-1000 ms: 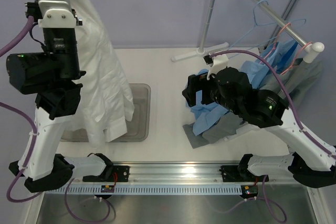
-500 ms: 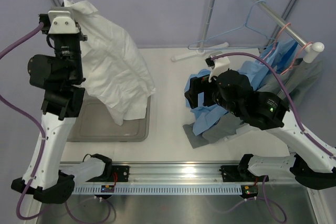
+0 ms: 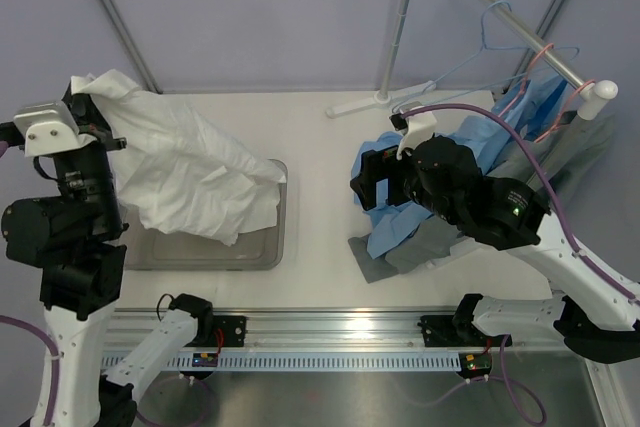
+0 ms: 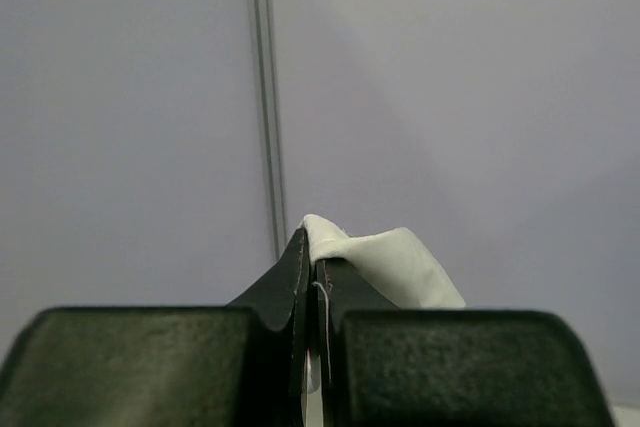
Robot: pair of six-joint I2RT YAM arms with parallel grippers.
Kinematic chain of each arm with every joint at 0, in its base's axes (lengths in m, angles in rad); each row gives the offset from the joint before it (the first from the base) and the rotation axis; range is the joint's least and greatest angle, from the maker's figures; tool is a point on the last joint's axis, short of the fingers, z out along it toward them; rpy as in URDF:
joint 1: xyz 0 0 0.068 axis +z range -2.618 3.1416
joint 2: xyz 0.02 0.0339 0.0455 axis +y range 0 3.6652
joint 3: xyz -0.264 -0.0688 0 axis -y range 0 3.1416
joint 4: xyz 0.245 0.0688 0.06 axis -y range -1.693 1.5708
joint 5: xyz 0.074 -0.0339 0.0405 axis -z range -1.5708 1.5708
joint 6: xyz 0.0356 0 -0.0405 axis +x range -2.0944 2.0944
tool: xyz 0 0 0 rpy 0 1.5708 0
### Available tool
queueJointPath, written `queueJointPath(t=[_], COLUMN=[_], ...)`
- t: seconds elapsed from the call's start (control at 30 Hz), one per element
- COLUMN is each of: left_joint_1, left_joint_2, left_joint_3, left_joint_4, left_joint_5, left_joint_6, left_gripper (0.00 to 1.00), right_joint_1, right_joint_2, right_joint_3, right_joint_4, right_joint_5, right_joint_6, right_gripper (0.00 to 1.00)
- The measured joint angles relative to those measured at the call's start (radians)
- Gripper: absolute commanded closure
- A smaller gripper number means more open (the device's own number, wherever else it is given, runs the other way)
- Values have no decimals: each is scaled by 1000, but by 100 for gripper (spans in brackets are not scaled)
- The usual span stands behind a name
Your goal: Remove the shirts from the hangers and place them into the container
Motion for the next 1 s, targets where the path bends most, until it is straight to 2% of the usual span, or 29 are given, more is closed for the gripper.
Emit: queueJointPath(t=[0.17, 0.33, 0.5, 0.67, 0.77, 1.0], left_joint_1=[0, 0, 30, 175, 225, 232], left_joint_2=[21, 62, 154, 324, 411, 432], left_joint_3=[-9, -145, -233, -182, -161, -333], left_joint_4=[-228, -401, -536, -620, -647, -687], left_joint_5=[-5, -5, 9, 114, 192, 403], left_joint_6=[-171, -342, -434, -499, -550, -652], left_gripper=[100, 100, 100, 100, 100, 100], right_joint_1=[0, 0, 0, 0, 0, 0], right_joint_2=[-4, -28, -67, -105, -117, -106], right_joint_3=[5, 10, 10, 10, 10, 130], right_joint_4=[0, -1, -4, -5, -7, -70], right_joint_5=[0, 2, 2, 4, 6, 33], right_joint_6=[0, -3, -3, -3, -3, -24], right_gripper=[1, 1, 0, 1, 1, 1])
